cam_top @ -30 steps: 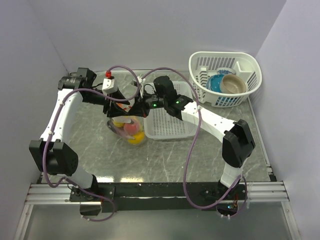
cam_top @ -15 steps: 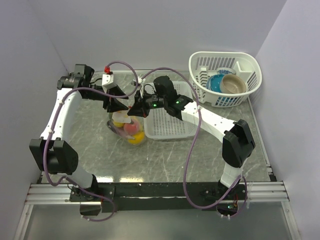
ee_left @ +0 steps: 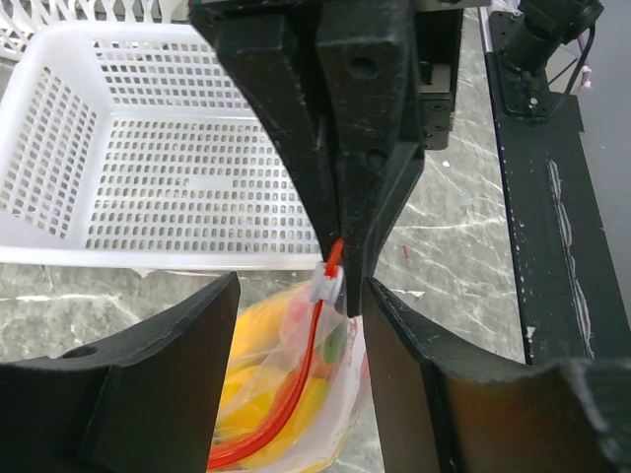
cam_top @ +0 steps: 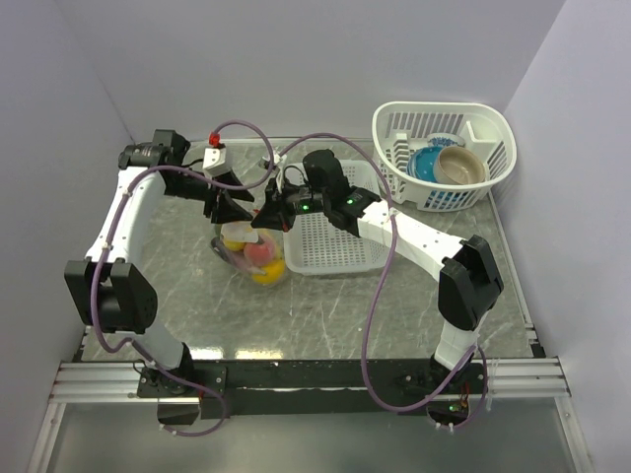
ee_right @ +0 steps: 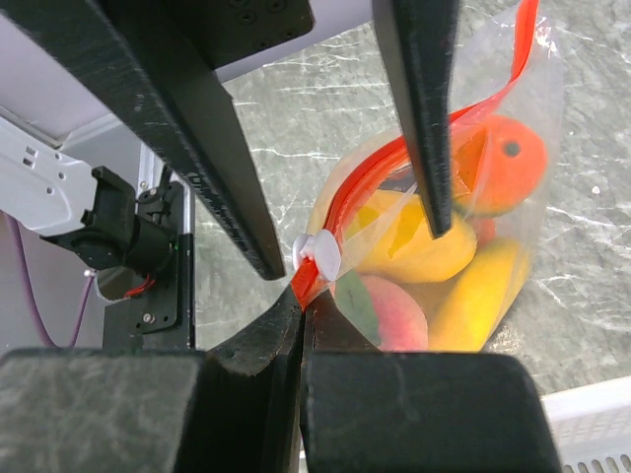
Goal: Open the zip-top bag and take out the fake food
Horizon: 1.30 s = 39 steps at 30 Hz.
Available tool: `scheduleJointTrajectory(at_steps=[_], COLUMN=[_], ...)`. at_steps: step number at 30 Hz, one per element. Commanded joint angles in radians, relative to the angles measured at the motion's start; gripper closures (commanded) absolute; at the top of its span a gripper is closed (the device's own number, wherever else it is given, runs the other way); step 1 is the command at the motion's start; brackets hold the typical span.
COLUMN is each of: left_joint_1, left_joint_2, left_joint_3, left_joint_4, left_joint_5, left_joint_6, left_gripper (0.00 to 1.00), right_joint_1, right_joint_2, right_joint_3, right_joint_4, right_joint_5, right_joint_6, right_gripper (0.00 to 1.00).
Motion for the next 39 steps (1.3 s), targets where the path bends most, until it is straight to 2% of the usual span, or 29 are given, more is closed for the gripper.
scheduleJointTrajectory(at_steps=[1,9,12,13,15,24,29,39], left_joint_1=[-0.005,-0.011,-0.013,-0.016,-0.019,-0.025,-0.013,0.145], left_joint_2=[-0.012,0.002,0.008,0.008,0.01,0.002,-0.015,0.028], left_joint_3=[0.019,0.034,0.037,0.037,0.035,0.026,0.019,0.083], left_joint_4=[-0.064,-0.063,-0.063,-0.064,-0.063,-0.064,-0.064,-0.067], left_joint_5=[0.02,0.042,0.042,0.04,0.04,0.007,-0.079,-0.17], left_joint_6=[0.045,0.053,0.05,0.048,0.045,0.038,0.041,0.044], left_gripper=[0.43,0.55,0.75,0.91,0.97,0.99,0.99,0.99], right_joint_1=[0.003,0.004,0.004,0.004,0.003,0.0,-0.022,-0.051], right_joint_2=[-0.039,-0.036,-0.033,-0.03,-0.028,-0.042,-0.076,-0.163], right_joint_3=[0.019,0.017,0.017,0.019,0.02,0.011,-0.024,-0.11], right_joint_4=[0.047,0.047,0.049,0.047,0.049,0.049,0.086,0.153], right_joint_5=[-0.005,-0.006,-0.008,-0.009,-0.011,0.0,0.005,0.003], right_joint_6=[0.002,0.0,0.002,0.002,0.005,-0.006,0.003,0.034], right_gripper=[1.0,1.0,1.0,1.0,1.0,1.0,1.0,1.0])
